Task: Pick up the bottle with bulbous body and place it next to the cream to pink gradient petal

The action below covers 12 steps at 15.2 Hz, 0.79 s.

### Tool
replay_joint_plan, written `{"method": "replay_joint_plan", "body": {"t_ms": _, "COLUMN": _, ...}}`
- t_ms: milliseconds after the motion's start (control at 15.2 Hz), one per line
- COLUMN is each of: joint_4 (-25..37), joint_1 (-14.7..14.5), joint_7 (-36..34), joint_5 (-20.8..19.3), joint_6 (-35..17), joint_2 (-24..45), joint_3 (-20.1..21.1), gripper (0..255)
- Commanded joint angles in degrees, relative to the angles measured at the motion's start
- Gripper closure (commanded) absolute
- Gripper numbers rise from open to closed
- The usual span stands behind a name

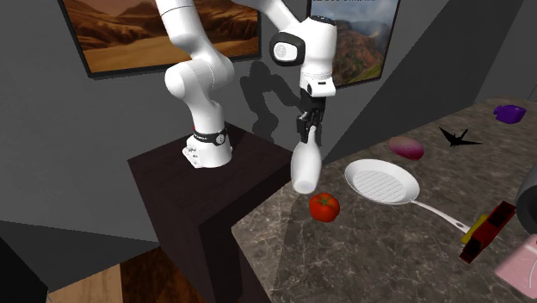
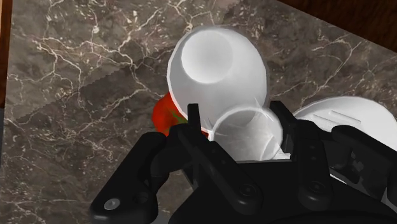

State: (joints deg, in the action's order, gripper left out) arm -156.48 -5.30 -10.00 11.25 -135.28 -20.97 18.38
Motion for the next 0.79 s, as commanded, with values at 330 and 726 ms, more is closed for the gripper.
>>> {"method": "replay_joint_plan", "body": {"t_ms": 330, "joint_4": 2.6, "joint_1": -0.2, "joint_7": 0.2, "joint_5": 0.0, "joint_6": 7.1, "joint_2": -4.5, "joint_3": -1.0, "gripper": 255}}
{"method": "replay_joint_plan", "body": {"t_ms": 726, "joint_4": 5.3, "joint_1": -0.2, "joint_7": 0.2, "joint_5": -0.3, "joint_6": 12.7, "joint_2": -7.4, "joint_3": -1.8, "gripper": 255}}
